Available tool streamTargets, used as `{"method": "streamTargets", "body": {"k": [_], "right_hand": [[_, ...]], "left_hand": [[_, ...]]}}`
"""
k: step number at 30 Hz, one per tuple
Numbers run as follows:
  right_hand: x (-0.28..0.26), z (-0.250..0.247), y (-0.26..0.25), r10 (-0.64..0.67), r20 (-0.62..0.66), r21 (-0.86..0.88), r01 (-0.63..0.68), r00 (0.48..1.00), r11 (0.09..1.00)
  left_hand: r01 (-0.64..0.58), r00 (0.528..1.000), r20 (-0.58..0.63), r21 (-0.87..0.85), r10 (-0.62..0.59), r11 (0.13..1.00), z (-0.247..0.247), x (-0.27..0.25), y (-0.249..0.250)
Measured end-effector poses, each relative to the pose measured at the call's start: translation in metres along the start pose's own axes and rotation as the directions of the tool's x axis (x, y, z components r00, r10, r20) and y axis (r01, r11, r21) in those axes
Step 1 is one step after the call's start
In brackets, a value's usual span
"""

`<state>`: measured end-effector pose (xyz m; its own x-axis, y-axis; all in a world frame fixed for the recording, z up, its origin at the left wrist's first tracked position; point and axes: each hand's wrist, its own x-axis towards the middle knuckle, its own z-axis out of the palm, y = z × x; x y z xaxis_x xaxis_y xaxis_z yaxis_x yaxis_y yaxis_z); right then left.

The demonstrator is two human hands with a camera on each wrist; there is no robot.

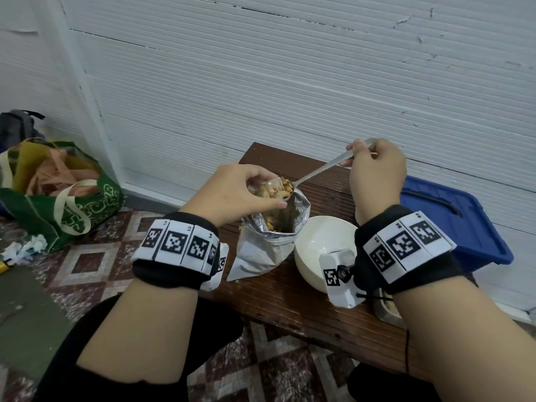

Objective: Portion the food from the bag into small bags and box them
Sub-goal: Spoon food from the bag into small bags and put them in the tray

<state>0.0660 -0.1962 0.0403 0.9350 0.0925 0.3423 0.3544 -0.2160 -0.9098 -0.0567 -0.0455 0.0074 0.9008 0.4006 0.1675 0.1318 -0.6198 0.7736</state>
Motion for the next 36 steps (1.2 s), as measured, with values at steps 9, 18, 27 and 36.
{"method": "streamTargets", "body": {"k": [9,18,27,36], "right_hand": [[-0.013,0.007,-0.006,-0.153,0.080,0.119,0.143,0.985,0.983],[-0.012,-0.006,-0.016,-0.396,-0.023,0.308,0.383,0.918,0.871],[-0.014,-0.009,0.007,-0.267,-0.175,0.196,0.299,0.948,0.934],[-0.027,-0.002,0.032,-0.410,0.145,-0.053,0.421,0.901,0.906]], "left_hand": [[-0.001,0.998,-0.066,-0.018,0.000,1.000,0.009,0.002,0.000],[0.056,0.976,-0.199,-0.178,-0.092,0.982,0.001,0.002,-0.007],[0.104,0.982,-0.143,-0.146,-0.125,0.984,-0.003,0.002,-0.013],[0.096,0.979,-0.160,-0.180,-0.126,0.979,-0.003,0.003,-0.014]]}}
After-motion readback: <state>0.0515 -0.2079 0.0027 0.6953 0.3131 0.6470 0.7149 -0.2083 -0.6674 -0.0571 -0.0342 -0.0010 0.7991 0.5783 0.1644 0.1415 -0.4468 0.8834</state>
